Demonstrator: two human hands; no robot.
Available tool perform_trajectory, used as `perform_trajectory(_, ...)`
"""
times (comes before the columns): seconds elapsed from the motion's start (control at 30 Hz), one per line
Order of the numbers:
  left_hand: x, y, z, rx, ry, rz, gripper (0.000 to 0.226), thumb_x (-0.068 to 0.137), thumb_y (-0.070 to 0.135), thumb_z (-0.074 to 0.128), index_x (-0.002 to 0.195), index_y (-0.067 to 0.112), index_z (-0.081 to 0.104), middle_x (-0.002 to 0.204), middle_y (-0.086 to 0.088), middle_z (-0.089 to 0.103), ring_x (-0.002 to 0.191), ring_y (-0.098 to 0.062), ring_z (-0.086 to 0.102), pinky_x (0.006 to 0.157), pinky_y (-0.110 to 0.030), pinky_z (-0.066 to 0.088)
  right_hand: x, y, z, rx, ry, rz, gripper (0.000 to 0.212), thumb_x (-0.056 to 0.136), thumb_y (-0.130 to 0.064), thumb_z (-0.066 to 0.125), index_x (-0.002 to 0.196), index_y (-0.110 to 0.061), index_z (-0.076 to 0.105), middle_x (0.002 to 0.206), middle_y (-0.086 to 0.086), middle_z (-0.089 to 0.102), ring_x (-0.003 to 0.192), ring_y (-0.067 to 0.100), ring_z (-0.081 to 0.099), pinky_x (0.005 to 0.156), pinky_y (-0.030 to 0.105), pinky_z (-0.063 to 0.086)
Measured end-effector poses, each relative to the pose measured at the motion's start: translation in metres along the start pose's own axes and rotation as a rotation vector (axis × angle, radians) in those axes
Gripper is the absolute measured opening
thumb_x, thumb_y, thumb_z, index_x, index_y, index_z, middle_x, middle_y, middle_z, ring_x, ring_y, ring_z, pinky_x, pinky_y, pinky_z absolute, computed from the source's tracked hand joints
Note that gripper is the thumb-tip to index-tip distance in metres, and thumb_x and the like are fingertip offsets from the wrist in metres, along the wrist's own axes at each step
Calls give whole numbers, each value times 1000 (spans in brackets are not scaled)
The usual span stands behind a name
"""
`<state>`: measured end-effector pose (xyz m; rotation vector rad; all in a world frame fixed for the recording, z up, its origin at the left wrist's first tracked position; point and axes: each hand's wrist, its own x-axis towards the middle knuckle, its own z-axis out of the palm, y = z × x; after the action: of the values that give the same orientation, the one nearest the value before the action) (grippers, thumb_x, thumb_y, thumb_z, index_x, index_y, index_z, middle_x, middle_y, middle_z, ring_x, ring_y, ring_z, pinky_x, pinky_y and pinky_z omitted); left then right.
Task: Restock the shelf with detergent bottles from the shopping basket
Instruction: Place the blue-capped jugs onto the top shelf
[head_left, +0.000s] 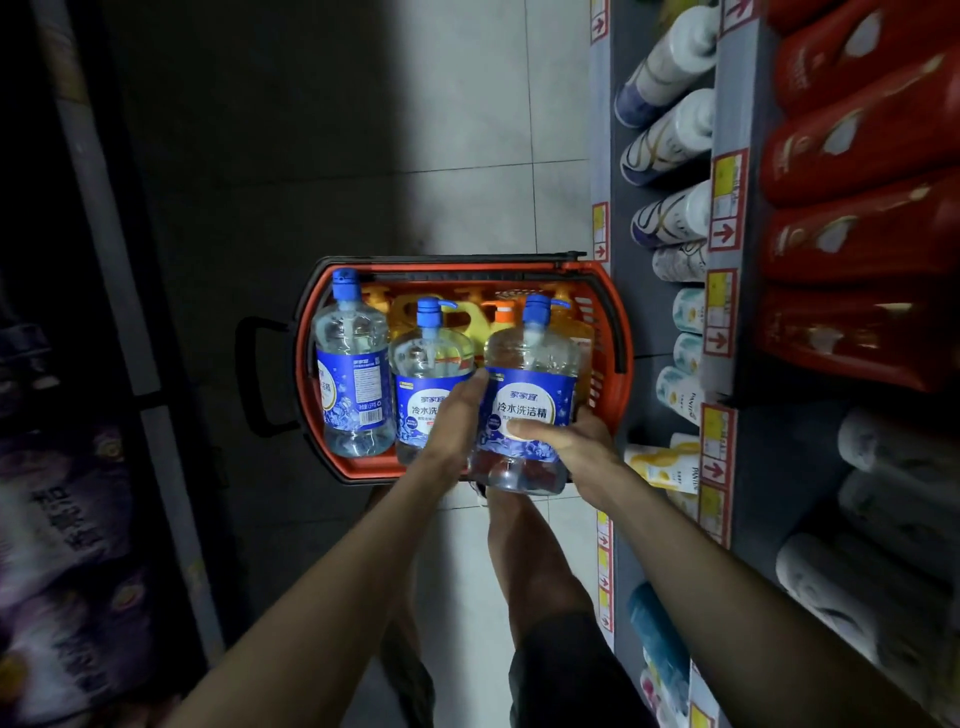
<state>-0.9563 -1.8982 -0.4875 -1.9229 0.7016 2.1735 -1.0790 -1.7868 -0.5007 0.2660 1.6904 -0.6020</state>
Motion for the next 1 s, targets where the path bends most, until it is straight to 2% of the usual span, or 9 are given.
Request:
perform_trajectory(0.07, -5, 8, -5, -24, -72, -30, 44, 112, 43, 41, 102, 12, 70, 73, 1, 80, 61, -8, 76, 49, -21, 57, -15, -2, -1, 30, -44, -31, 52, 70, -10, 96, 118, -11, 76, 104, 8, 82, 95, 28, 80, 85, 44, 65)
perform_trajectory(0.2, -25, 31, -13, -31, -161, -33, 57, 105, 62, 41, 110, 15, 73, 104, -14, 81, 90, -28, 79, 80, -41, 65, -49, -9, 6, 77, -112, -130, 50, 75, -6, 91, 122, -11, 74, 107, 8, 82, 97, 27, 80, 83, 42, 65)
perform_trajectory(0.3, -53, 45, -17, -47, -191, 10, 57, 105, 62, 43, 110, 15, 74, 110, -18, 79, 95, -33, 77, 88, -48, 62, -77, -19, 12, 121, -133, -196, 52, 77, -3, 89, 125, -10, 72, 111, 11, 81, 100, 30, 79, 85, 44, 65)
perform_trajectory(0.43, -101, 62, -26, -69, -185, 65, 64, 102, 64, 48, 120, 8, 73, 117, -24, 76, 109, -45, 73, 99, -59, 58, -119, -36, 21, 139, -141, -270, 52, 74, -3, 89, 122, -12, 72, 107, 9, 82, 99, 30, 79, 78, 40, 64)
perform_trajectory(0.57, -157, 84, -39, -86, -186, 178, 70, 100, 62, 50, 131, 2, 68, 119, -26, 75, 108, -44, 73, 91, -51, 62, -160, -54, 31, 105, -194, -311, 73, 56, -20, 101, 123, -12, 72, 110, 11, 81, 103, 33, 78, 94, 53, 62)
perform_trajectory(0.7, -214, 101, -54, -83, -205, 249, 76, 94, 67, 52, 133, 4, 67, 120, -25, 75, 110, -45, 73, 94, -54, 61, -212, -75, 41, 62, -233, -356, 101, 41, -45, 107, 128, -12, 68, 113, 9, 81, 105, 30, 78, 97, 54, 61)
perform_trajectory(0.77, -242, 107, -61, -89, -226, 284, 73, 96, 66, 49, 132, 5, 68, 119, -25, 75, 109, -44, 74, 93, -53, 62, -238, -84, 46, 24, -235, -380, 96, 47, -45, 105, 130, -14, 66, 114, 8, 80, 106, 28, 78, 98, 54, 60)
perform_trajectory(0.9, -294, 116, -77, -129, -238, 349, 67, 95, 56, 51, 126, 0, 70, 111, -25, 77, 92, -35, 79, 73, -40, 65, -291, -97, 57, -49, -234, -407, 82, 60, -44, 102, 130, -20, 66, 115, 6, 80, 108, 27, 77, 100, 55, 59)
perform_trajectory(1.0, -327, 119, -91, -118, -237, 344, 71, 91, 59, 55, 127, 1, 70, 113, -26, 77, 97, -39, 78, 78, -43, 65, -329, -103, 69, -98, -246, -437, 73, 68, -38, 100, 131, -19, 67, 118, 6, 80, 111, 27, 76, 103, 54, 57)
